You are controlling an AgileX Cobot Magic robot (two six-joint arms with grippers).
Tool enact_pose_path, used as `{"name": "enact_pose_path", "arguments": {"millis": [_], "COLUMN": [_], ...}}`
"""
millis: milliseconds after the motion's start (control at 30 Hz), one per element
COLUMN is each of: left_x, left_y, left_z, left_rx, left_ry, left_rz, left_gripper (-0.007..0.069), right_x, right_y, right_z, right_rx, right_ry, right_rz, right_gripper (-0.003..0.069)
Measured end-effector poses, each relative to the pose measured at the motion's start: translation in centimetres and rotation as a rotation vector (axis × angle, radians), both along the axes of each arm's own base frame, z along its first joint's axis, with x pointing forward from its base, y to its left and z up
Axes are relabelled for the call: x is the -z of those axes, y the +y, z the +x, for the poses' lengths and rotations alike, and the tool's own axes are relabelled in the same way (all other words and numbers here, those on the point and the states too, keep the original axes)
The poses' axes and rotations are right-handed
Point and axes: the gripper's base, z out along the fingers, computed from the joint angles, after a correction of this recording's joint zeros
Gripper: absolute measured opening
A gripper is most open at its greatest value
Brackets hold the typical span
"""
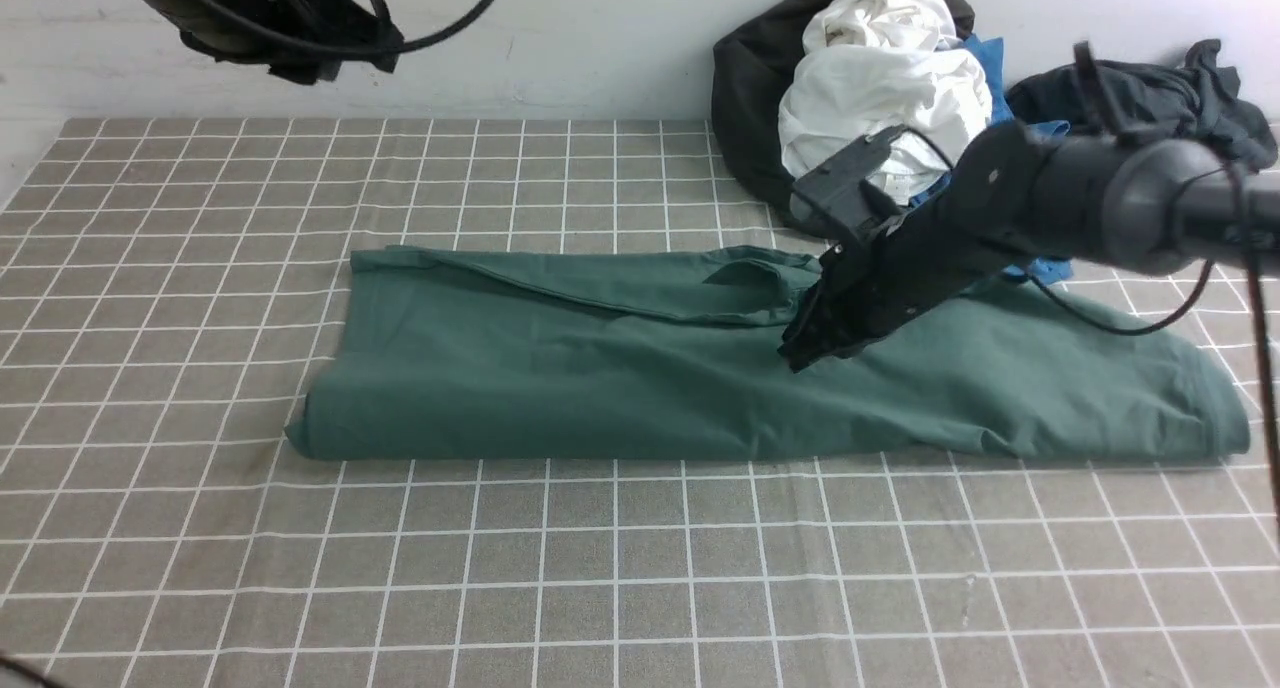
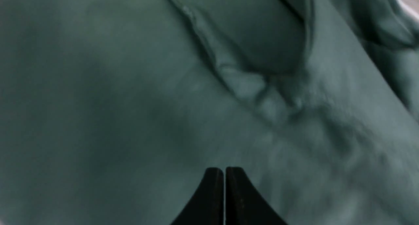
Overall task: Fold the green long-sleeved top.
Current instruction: Use both arms to drag the lower edge of the fabric forward and fold it over the upper edge, then use the right arm to clamp the right edge of the fabric
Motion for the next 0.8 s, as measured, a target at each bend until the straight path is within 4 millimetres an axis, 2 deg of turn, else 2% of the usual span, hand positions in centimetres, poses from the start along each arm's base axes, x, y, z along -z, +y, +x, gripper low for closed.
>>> {"name": "enact_pose_path", "arguments": {"millis": [33, 67, 100, 133, 167, 233, 333, 433, 467, 500, 567, 600, 667, 767, 800], "left_x": [-1.2, -1.7, -2.0, -3.0, -3.0, -3.5, -4.2, -3.5, -3.4, -2.9, -0.5, -0.2, 2.7, 7.2, 7.5], "left_y": [0.4, 0.8, 0.9, 1.9, 1.9, 3.3, 5.1, 6.2, 6.3, 6.5, 7.0, 7.1, 7.3, 7.3, 7.3], "left_z": [-2.1, -3.3, -3.9, -6.8, -6.8, -10.2, -15.1, -18.7, -18.9, -19.8, -21.7, -22.1, -23.0, -23.6, -23.6], "left_rx": [0.005, 0.006, 0.006, -0.002, -0.003, -0.028, -0.074, -0.118, -0.122, -0.135, -0.177, -0.183, -0.212, -0.233, -0.232], "left_ry": [-0.043, -0.064, -0.074, -0.112, -0.113, -0.147, -0.214, -0.251, -0.251, -0.254, -0.227, -0.222, -0.134, 0.044, 0.053], "left_rz": [-0.003, 0.002, 0.007, 0.029, 0.032, 0.064, 0.104, 0.124, 0.12, 0.123, 0.091, 0.084, 0.07, 0.076, 0.074], "left_gripper": [0.0124, 0.0094, 0.0083, 0.0036, 0.0031, 0.0, -0.0008, -0.0008, -0.0008, -0.0008, -0.0008, -0.0008, -0.0008, -0.0008, -0.0008], "right_x": [1.5, 2.0, 2.2, 2.7, 2.5, 2.5, 0.3, -3.1, -3.3, -4.1, -7.7, -7.5, -10.0, -10.9, -10.8], "right_y": [0.0, -0.1, -0.2, -0.5, -0.5, -1.5, -2.8, -3.4, -3.4, -3.5, -4.4, -4.2, -6.0, -9.9, -10.2], "right_z": [0.9, 1.5, 1.8, 3.0, 3.2, 4.3, 5.4, 5.3, 5.2, 5.0, 3.7, 3.6, 2.0, 0.2, 0.0], "right_rx": [0.038, 0.076, 0.095, 0.182, 0.194, 0.315, 0.462, 0.452, 0.441, 0.425, 0.348, 0.328, 0.268, 0.323, 0.338], "right_ry": [-0.056, -0.111, -0.13, -0.241, -0.255, -0.335, -0.388, -0.406, -0.396, -0.386, -0.329, -0.302, -0.186, -0.009, 0.021], "right_rz": [0.011, 0.016, 0.019, 0.024, 0.026, 0.058, 0.157, 0.201, 0.204, 0.216, 0.261, 0.261, 0.265, 0.174, 0.158], "right_gripper": [-0.001, -0.0011, -0.0011, -0.001, -0.001, -0.001, -0.0003, 0.0013, 0.0014, 0.0017, 0.004, 0.0043, 0.0093, 0.0202, 0.021]}}
